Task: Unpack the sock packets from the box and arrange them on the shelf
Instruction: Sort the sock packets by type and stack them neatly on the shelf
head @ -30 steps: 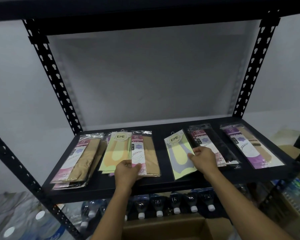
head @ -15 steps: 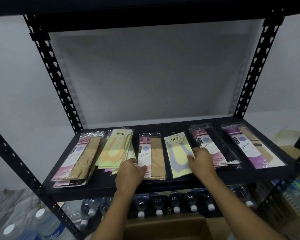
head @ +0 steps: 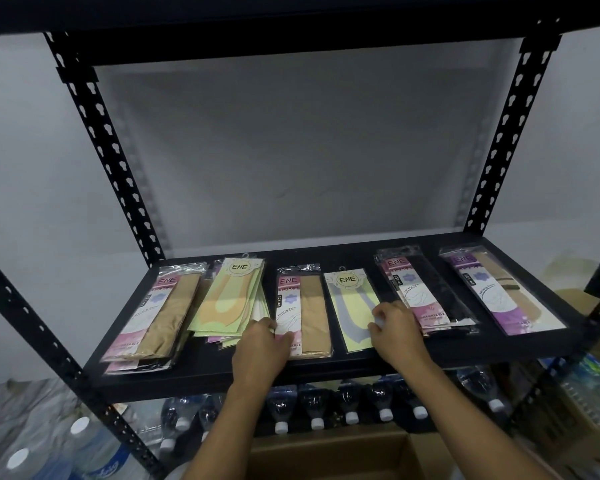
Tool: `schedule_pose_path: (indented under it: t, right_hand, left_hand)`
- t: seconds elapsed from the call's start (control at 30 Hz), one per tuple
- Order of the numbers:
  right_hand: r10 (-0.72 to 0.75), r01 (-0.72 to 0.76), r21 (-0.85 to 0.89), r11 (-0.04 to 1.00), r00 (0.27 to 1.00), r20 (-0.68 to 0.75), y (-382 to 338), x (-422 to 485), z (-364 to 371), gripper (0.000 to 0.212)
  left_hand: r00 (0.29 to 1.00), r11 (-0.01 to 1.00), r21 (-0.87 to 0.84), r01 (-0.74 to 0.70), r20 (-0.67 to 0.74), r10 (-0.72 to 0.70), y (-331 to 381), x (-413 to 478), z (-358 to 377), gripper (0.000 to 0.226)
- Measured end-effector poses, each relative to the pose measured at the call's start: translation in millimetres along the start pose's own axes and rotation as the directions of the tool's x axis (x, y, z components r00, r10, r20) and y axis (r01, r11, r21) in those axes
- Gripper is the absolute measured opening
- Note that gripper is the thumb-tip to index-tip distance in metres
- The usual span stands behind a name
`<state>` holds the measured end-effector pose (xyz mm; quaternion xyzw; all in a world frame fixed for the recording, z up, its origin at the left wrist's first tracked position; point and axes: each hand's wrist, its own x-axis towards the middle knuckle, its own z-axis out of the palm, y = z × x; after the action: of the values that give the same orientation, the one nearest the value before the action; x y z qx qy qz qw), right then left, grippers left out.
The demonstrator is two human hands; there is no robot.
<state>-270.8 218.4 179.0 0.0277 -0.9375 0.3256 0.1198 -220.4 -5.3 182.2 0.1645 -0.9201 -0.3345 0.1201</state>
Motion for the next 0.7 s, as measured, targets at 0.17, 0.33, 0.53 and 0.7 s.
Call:
schedule_pose_path:
  t: [0.17,0.33,0.53,0.7]
  right_hand:
    - [-0.002,0.003,-0.036,0.999,1.000,0.010,0,-5,4,0.021]
    - [-0.003,0.002,-0.022,1.000,1.000,-0.020,-10,-9,4,0.023]
    - [-0.066,0.068,0.103,0.992,0.998,-0.025,-47,-11,17,0.020]
    - [-0.145,0.133,0.201,0.971,0.988,0.048,-89,-13,39,0.021]
  left_hand:
    - [1.000,0.998,-0.065,-0.011,0.012,0.012,-3,-1,-2,0.039]
    - [0.997,0.986,-0.158,-0.044,-0.065,0.034,-15,-2,-23,0.026]
    - [0.975,0.968,-0.245,-0.055,-0.222,-0.001,-40,0,-76,0.018]
    - [0.943,0.967,-0.254,-0.031,-0.328,-0.056,-60,2,-120,0.014]
